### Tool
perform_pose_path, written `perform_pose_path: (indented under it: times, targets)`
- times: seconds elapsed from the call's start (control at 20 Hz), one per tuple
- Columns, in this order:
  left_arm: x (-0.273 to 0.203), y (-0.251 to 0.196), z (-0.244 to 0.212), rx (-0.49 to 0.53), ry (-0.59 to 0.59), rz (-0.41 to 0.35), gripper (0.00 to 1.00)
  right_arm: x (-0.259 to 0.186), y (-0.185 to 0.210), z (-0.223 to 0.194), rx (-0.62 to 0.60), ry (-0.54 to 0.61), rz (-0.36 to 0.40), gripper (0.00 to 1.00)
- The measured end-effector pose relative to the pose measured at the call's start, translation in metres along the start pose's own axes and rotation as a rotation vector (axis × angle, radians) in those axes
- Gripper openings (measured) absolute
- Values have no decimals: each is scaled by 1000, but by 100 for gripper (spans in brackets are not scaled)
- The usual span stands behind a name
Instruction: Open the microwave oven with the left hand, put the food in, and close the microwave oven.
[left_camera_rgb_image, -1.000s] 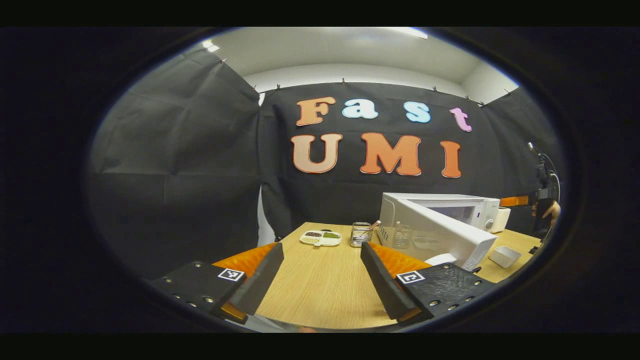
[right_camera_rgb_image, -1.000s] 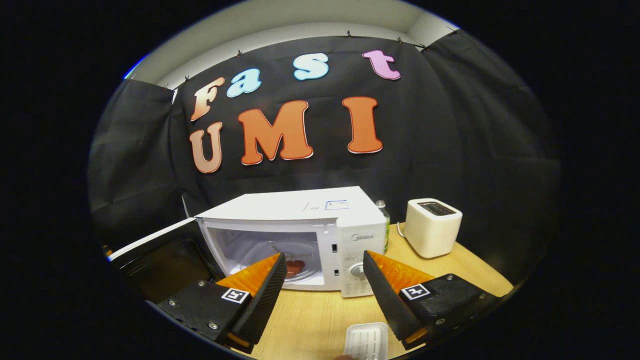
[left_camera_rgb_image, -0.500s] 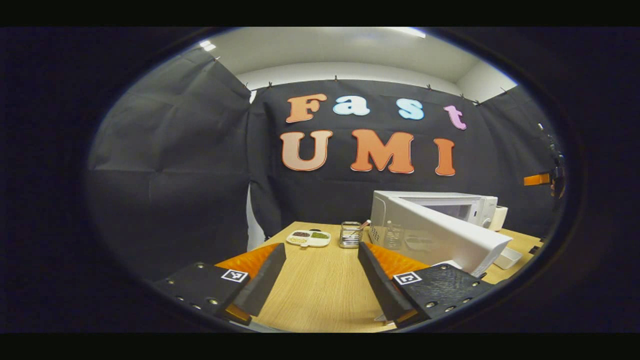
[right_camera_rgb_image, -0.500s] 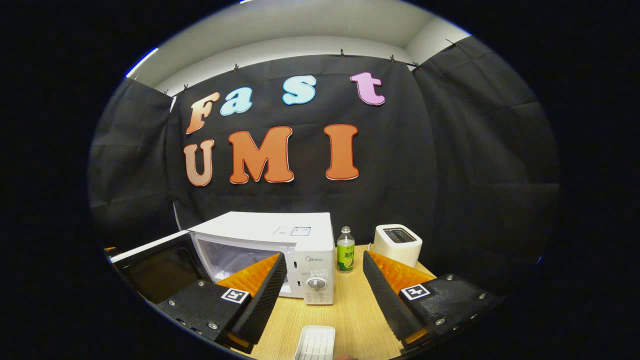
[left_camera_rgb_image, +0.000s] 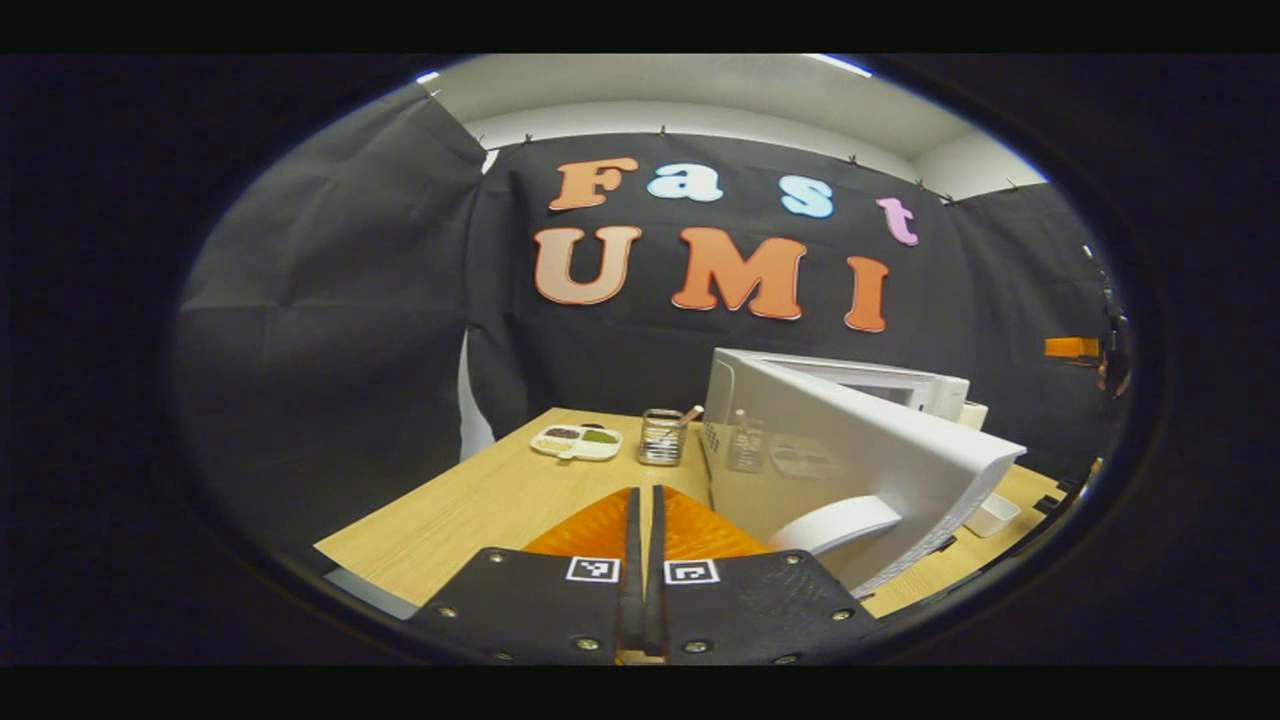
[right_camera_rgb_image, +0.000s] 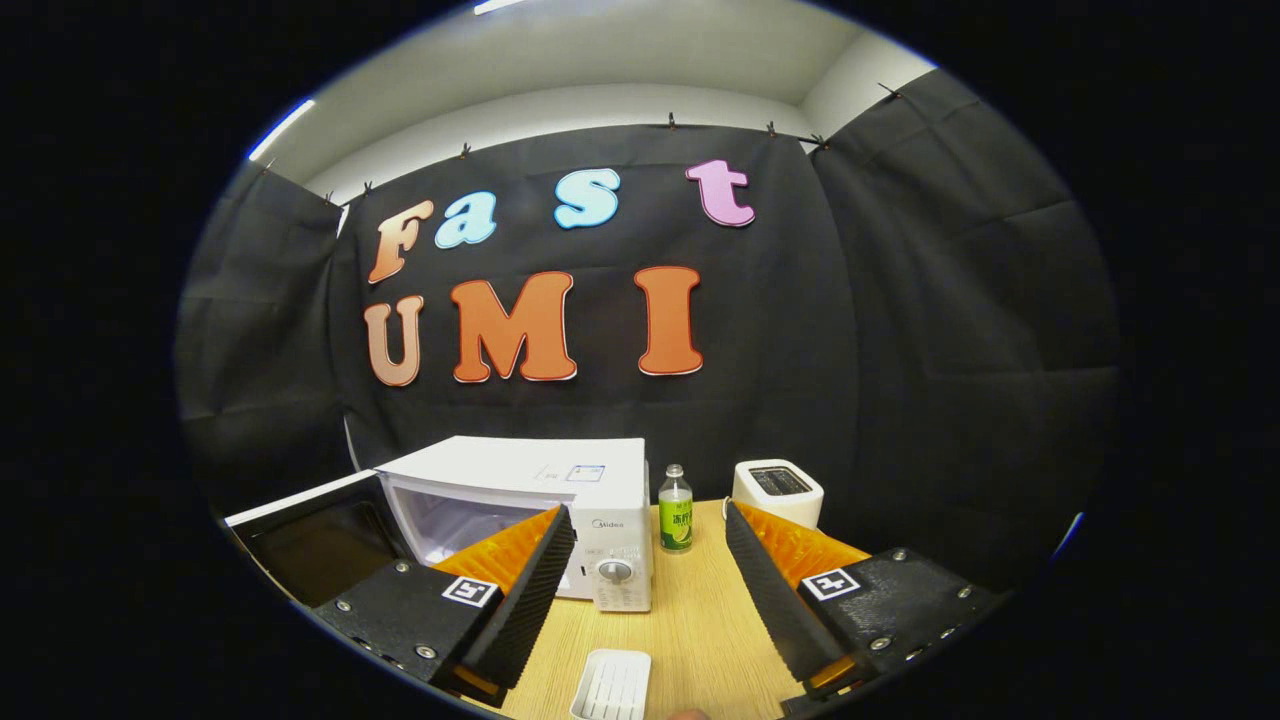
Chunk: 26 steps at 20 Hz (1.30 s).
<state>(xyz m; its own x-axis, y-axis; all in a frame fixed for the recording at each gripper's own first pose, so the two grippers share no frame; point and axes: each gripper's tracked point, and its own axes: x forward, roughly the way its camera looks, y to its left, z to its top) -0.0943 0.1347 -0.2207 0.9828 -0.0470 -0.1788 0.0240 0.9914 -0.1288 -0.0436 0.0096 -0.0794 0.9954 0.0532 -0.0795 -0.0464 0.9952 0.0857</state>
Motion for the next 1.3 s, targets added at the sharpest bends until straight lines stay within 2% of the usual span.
perform_pose_path:
  times: [0.2, 0.65, 0.85, 1.3]
  targets:
    - [-3, -50, 1, -32, 5, -120, 1, -4, -3, 4, 5, -8, -5, 95]
    - [4, -161, 11, 14, -5, -347, 1, -15, -26, 6, 3, -7, -52, 95]
    - [21, -192, 9, 12, 13, -388, 1, -17, -38, 6, -3, -3, -76, 95]
    - [70, -239, 0, 11, 42, -418, 1, -20, -55, 4, 0, 12, -106, 95]
